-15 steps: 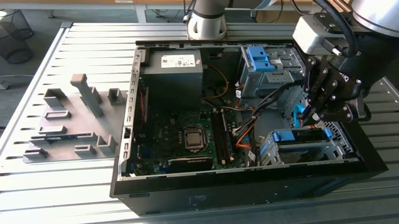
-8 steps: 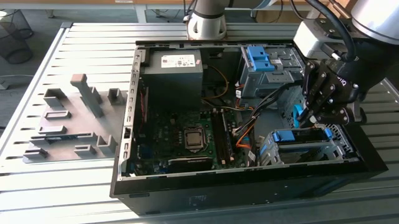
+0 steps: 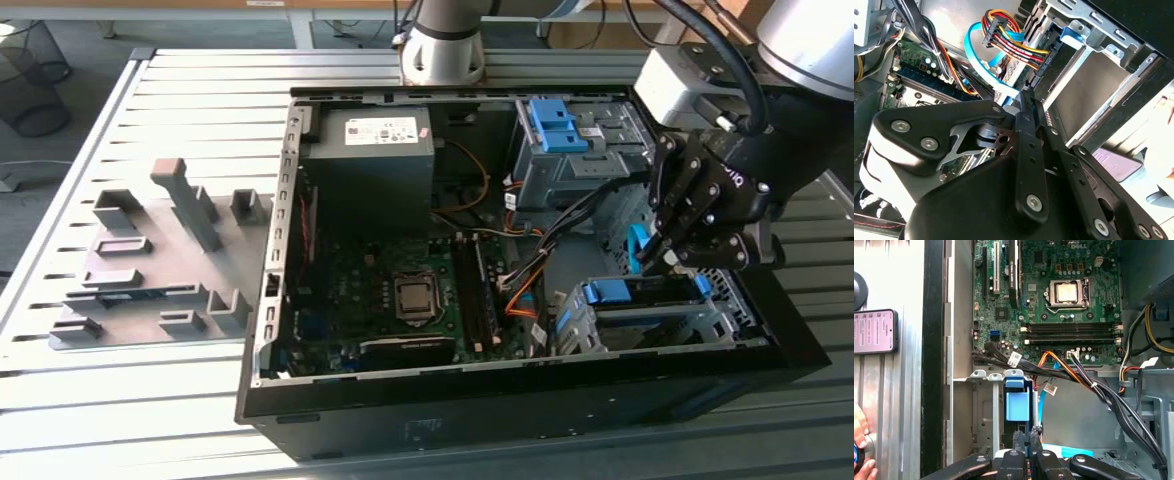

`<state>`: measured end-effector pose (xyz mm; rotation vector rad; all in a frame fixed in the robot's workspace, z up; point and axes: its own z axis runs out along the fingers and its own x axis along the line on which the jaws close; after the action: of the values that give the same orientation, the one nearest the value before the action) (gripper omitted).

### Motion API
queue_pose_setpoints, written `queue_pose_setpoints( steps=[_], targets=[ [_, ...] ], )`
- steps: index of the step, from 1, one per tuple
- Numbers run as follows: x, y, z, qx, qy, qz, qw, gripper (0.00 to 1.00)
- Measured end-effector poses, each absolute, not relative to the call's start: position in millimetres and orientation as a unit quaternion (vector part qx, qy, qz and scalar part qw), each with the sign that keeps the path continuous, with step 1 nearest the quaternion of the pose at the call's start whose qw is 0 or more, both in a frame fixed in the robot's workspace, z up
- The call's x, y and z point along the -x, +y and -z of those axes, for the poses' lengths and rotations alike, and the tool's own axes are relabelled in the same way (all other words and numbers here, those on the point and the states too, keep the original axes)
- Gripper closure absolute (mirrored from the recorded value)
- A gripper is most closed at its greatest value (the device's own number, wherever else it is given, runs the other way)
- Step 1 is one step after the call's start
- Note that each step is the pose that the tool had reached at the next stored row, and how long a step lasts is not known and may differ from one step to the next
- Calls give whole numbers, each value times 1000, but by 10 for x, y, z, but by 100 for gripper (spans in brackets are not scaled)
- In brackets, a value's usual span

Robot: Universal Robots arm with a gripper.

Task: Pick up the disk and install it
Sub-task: 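Insert the second disk wire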

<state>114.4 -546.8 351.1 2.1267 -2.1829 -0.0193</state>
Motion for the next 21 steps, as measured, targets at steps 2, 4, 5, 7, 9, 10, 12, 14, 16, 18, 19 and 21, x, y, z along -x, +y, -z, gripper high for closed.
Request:
queue_pose_setpoints(
  steps=[2,4,5,7,9,10,12,14,16,18,19,21],
  targets=[
    [-1144,-5468,-3511,-697,-715,6,47,84],
    [-1144,-5468,-3510,-697,-715,6,47,84],
    [-1147,-5468,-3510,-697,-716,7,47,84],
    [-1152,-5469,-3504,-695,-717,7,47,84],
    [-1166,-5468,-3487,-694,-718,8,47,84],
    [-1174,-5468,-3475,-694,-718,9,47,84],
    [-1182,-5468,-3454,-693,-720,10,47,84],
    [-1184,-5468,-3440,-690,-722,10,47,84],
    [-1193,-5468,-3435,-689,-723,12,49,84],
    [-1217,-5468,-3434,-689,-723,16,53,84],
    [-1233,-5468,-3434,-689,-723,19,55,84],
    [-1245,-5468,-3434,-689,-723,22,58,84]
  ],
)
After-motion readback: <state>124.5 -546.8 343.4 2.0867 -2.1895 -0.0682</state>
